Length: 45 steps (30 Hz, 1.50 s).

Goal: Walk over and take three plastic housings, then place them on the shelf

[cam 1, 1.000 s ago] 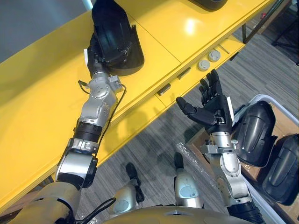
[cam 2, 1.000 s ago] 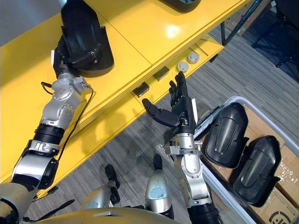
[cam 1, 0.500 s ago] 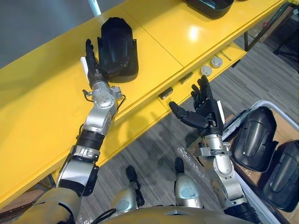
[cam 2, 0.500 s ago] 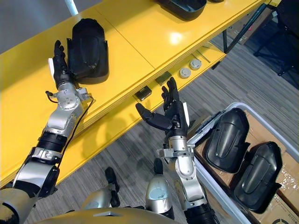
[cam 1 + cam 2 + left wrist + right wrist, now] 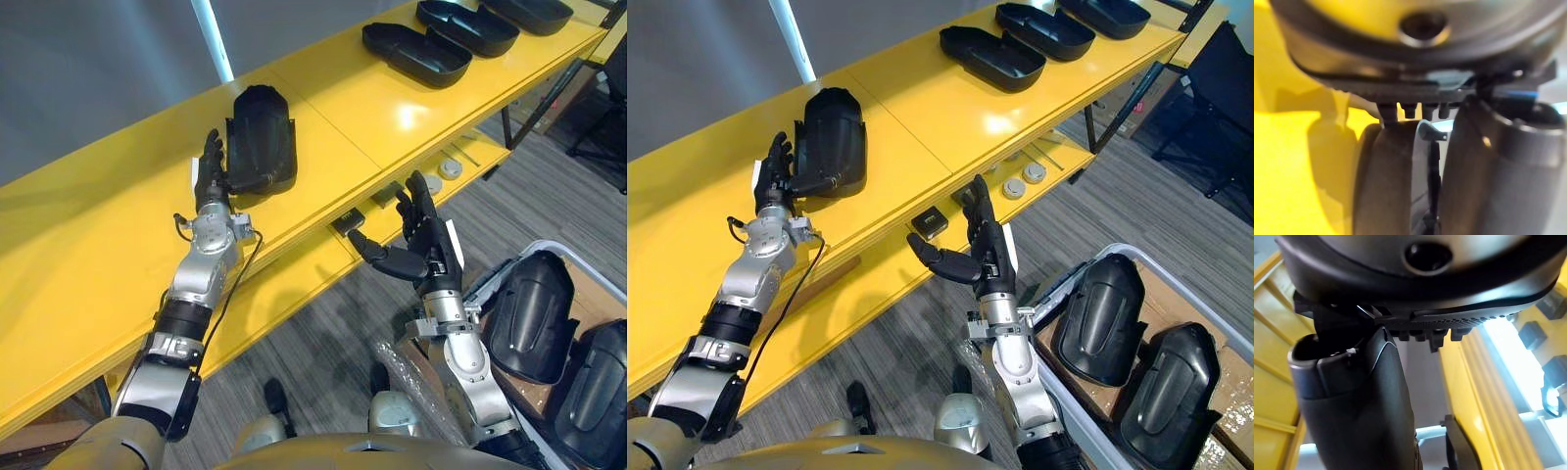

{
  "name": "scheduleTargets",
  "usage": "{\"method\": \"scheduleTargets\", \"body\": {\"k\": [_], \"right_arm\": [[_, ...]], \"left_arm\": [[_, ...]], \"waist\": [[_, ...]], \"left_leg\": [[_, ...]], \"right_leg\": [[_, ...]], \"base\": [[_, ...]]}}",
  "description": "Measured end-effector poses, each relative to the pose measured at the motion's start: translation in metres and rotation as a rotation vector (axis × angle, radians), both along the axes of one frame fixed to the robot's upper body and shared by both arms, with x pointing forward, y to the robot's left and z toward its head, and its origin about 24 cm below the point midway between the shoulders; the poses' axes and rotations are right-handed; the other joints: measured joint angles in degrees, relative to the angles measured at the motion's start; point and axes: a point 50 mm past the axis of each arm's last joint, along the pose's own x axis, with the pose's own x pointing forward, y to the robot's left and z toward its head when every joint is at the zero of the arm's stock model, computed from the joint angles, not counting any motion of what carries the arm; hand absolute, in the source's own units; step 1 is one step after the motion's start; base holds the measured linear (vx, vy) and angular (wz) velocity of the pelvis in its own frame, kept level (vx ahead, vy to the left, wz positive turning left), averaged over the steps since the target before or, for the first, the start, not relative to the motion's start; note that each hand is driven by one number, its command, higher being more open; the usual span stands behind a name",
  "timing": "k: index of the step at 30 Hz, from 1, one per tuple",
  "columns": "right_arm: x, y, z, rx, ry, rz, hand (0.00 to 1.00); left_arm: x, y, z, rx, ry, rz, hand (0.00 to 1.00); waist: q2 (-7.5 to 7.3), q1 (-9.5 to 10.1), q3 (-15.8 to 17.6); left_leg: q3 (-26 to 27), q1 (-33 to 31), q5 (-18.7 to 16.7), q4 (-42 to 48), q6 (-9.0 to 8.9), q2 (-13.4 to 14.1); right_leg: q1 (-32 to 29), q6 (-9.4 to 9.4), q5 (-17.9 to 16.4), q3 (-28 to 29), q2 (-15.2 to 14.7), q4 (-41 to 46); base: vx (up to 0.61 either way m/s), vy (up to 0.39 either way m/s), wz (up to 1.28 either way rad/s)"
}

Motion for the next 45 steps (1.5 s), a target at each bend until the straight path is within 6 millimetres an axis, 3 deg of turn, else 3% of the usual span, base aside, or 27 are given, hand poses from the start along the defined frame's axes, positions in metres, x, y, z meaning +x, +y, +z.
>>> {"method": "scheduleTargets", "body": {"k": [5, 7, 10, 14, 18, 22, 28, 31, 35, 40, 45], "right_arm": [[0.019, -0.012, 0.027, -0.033, -0.101, -0.01, 1.0], [0.029, -0.017, 0.038, -0.049, -0.11, -0.013, 1.0], [0.044, -0.022, 0.046, -0.087, -0.086, -0.026, 1.0], [0.081, -0.024, 0.05, -0.098, 0.02, -0.043, 1.0], [0.116, -0.028, 0.055, -0.085, 0.146, -0.07, 1.0], [0.138, -0.04, 0.064, -0.083, 0.226, -0.117, 1.0], [0.155, -0.071, 0.093, -0.02, 0.225, -0.222, 1.0], [0.16, -0.081, 0.107, -0.023, 0.216, -0.251, 1.0], [0.167, -0.082, 0.117, -0.024, 0.227, -0.232, 1.0], [0.17, -0.097, 0.125, 0.001, 0.262, -0.242, 1.0], [0.174, -0.096, 0.133, 0.018, 0.276, -0.24, 1.0]], "left_arm": [[-0.003, 0.024, 0.003, 0.21, 0.04, 0.073, 1.0], [-0.004, 0.048, 0.014, 0.285, 0.027, 0.125, 1.0], [0.0, 0.065, 0.04, 0.357, -0.021, 0.143, 1.0], [0.015, 0.06, 0.086, 0.371, -0.146, 0.126, 1.0], [0.022, 0.048, 0.106, 0.254, -0.214, 0.014, 1.0], [0.022, 0.04, 0.104, 0.1, -0.223, -0.1, 1.0], [-0.004, 0.036, 0.092, -0.023, -0.302, -0.201, 1.0], [-0.015, 0.036, 0.072, -0.059, -0.277, -0.229, 1.0], [-0.024, 0.04, 0.052, -0.064, -0.222, -0.239, 1.0], [-0.029, 0.03, 0.051, -0.079, -0.24, -0.306, 1.0], [-0.036, 0.031, 0.048, -0.077, -0.251, -0.303, 1.0]], "waist": [[0.29, 1.45, -1.3], [0.31, 2.54, -2.3], [-0.08, 3.75, -3.8], [-1.08, 6.35, -4.4], [-1.02, 7.79, -4.4], [-0.96, 9.04, -4.4], [-0.04, 11.81, -1.9], [0.73, 13.87, -0.6], [0.96, 14.35, 0.9], [1.34, 15.61, 3.5], [1.82, 15.71, 5.1]], "left_leg": [[-1.1, -0.1, 0.6, 0.0, -0.46, 0.3], [-1.3, -0.1, 0.8, 0.0, -0.61, 0.5], [-2.4, -0.1, 0.9, 0.0, -0.65, 0.6], [-3.1, -0.4, 1.3, 0.0, -0.65, 0.7], [-4.7, -1.1, 1.7, 0.0, -0.62, 0.6], [-6.9, -2.7, 2.6, 0.0, -0.25, 0.3], [-9.7, -4.2, 3.4, 0.0, 0.22, -0.7], [-10.8, -4.3, 3.5, 0.0, 0.06, -0.9], [-12.1, -4.3, 3.8, 0.0, -0.02, -1.1], [-12.9, -5.5, 4.2, 0.0, 0.33, -1.1], [-13.1, -6.4, 4.8, 0.0, 0.06, -1.2]], "right_leg": [[0.6, -0.16, 0.1, -1.3, 0.6, 0.0], [0.8, -0.42, 0.3, -1.7, 0.7, -0.1], [2.0, -0.64, 0.7, -3.0, 0.5, -1.0], [2.9, -0.85, 1.5, -3.7, 0.5, -2.2], [3.8, -0.96, 2.0, -5.4, 0.6, -3.1], [3.5, -1.07, 2.1, -7.5, 0.6, -3.2], [3.8, -1.05, 2.1, -10.4, 0.4, -3.2], [4.5, -1.05, 2.0, -11.2, 0.3, -3.2], [5.3, -1.05, 2.0, -12.6, 0.3, -3.2], [5.2, -0.99, 2.0, -14.2, 0.4, -3.2], [4.4, -0.98, 2.0, -14.3, 0.4, -3.0]], "base": [[-0.06, -0.009, 0.09], [-0.04, -0.022, 0.08], [-0.01, -0.009, 0.17], [-0.03, 0.007, 0.12], [-0.03, 0.002, 0.2], [-0.02, 0.007, 0.31], [-0.02, 0.014, 0.25], [-0.04, 0.017, 0.18], [-0.03, 0.008, 0.17], [-0.06, 0.01, 0.17], [-0.01, 0.002, 0.03]]}}
